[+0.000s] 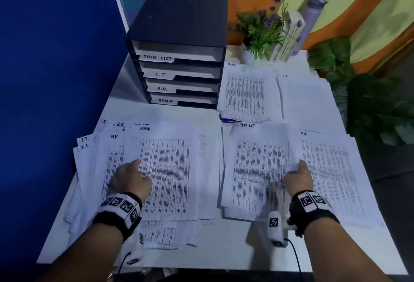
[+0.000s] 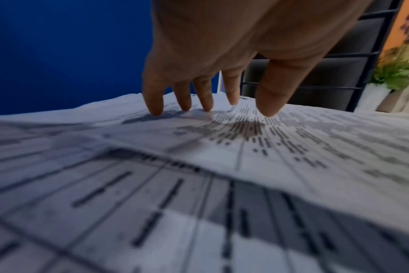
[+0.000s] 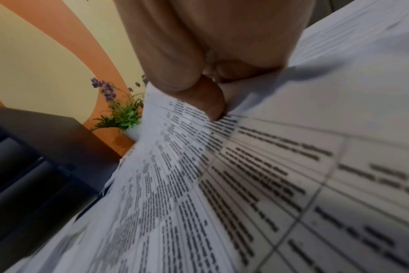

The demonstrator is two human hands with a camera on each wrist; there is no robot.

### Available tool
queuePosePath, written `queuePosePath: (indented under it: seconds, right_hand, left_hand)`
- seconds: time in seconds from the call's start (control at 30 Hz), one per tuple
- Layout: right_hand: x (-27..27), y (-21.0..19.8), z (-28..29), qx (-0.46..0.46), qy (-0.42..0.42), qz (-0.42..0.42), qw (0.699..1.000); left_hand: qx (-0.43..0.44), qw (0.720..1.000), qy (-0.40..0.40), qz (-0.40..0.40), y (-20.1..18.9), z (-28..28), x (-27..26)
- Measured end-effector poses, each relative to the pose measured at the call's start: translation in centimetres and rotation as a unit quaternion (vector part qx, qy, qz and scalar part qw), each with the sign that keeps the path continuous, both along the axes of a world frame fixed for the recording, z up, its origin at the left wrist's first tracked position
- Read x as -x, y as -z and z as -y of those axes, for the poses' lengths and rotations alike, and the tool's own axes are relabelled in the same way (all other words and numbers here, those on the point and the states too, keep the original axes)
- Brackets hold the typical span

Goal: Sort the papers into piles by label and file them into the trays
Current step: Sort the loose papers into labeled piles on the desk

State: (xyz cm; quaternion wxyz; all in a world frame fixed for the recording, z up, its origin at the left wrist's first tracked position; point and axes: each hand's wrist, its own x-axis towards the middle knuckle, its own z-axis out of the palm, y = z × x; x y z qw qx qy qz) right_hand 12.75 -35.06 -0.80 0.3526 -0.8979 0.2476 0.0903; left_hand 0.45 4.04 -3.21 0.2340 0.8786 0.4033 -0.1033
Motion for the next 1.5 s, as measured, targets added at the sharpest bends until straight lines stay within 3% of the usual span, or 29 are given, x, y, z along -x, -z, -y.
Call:
queuePosePath:
  seconds: [0.1, 0.17, 0.27, 0.33, 0.4, 0.53, 0.63, 0.83, 1.0, 1.27, 1.5]
  right_hand:
    - [0.5, -0.4, -1.1, 0.137, -0.029, 0.003, 0.990]
    - [0.6, -0.9, -3.1, 0.175, -0.092, 0.041, 0.979]
    - [0.7, -0.7, -7.4, 0.054, -0.228, 0.073, 0.969]
    - [1.5, -0.8, -10.8, -0.038, -0.298, 0.039, 0.953]
    - [2.7, -0.7, -14.0, -0.091, -0.317, -0.008, 0.944]
    - [4.2, 0.3, -17.7, -0.125, -0.317, -0.063, 0.938]
    - [4.7, 1.0, -18.8, -0.100, -0.313, -0.069, 0.942]
    - [4.7, 1.3, -18.8, -0.122, -0.251, -0.063, 0.958]
    - [4.3, 1.1, -17.7, -0.137, -0.240, -0.054, 0.960]
    - [3.6, 1.4, -16.2, -0.100, -0.206, -0.018, 0.973]
    - [3.1, 1.8, -15.0, -0.141, -0.148, -0.049, 0.978]
  left_hand:
    - [0.008, 0.999, -0.035, -0.027, -0.2, -0.6, 0.4]
    - [0.000, 0.998, -0.042, -0.042, -0.2, -1.3, 0.9]
    - [-0.006, 0.998, -0.034, -0.055, -0.2, -2.0, 1.7]
    - [0.003, 0.998, -0.023, -0.058, -0.3, -2.0, 2.1]
    - [0.005, 0.998, -0.012, -0.063, -0.6, -1.7, 2.5]
    - [0.047, 0.997, 0.010, -0.059, -0.2, -1.4, 2.9]
    - [0.140, 0.990, -0.016, 0.006, -0.2, -1.3, 3.4]
    - [0.272, 0.943, -0.109, 0.158, -0.4, -1.0, 4.0]
    - [0.322, 0.922, -0.131, 0.172, 0.2, -1.4, 4.6]
    - [0.271, 0.935, -0.132, 0.187, -0.7, -1.5, 4.4]
    - [0.226, 0.960, -0.056, 0.157, -2.8, -0.2, 4.3]
